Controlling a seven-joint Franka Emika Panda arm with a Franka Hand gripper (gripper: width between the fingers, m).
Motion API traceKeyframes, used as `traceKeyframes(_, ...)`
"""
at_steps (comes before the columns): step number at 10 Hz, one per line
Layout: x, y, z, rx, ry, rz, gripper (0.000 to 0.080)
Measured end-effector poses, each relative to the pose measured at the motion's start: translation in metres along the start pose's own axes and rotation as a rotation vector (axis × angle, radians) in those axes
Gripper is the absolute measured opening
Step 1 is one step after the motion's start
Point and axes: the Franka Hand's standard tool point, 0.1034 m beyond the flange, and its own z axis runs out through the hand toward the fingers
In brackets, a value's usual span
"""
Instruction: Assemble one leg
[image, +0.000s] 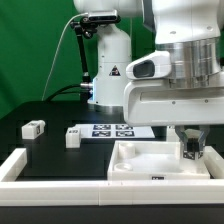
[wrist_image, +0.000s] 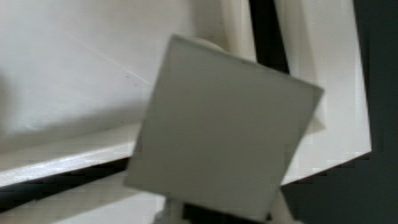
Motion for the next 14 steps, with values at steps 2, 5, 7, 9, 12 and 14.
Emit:
traceKeyframes(2,-0.001,0.001,0.001,-0.001,-0.002,0.001,0.012)
traceKeyframes(5,0.0,0.003,0.0,-0.002,-0.001,0.004,0.044)
traceKeyframes(7,0.0,0.003,-0.001,-0.001,0.0,0.017,0.0633)
traceKeyframes(9,-0.006,0.006,0.001,-0.005,-0.009,0.023,0.0647)
traceKeyframes(12,-0.017,0.012,0.006,-0.011,-0.019,0.032,0.0649)
traceKeyframes(14,-0.03,0.011,0.007,-0.013,-0.03,0.033,0.0649)
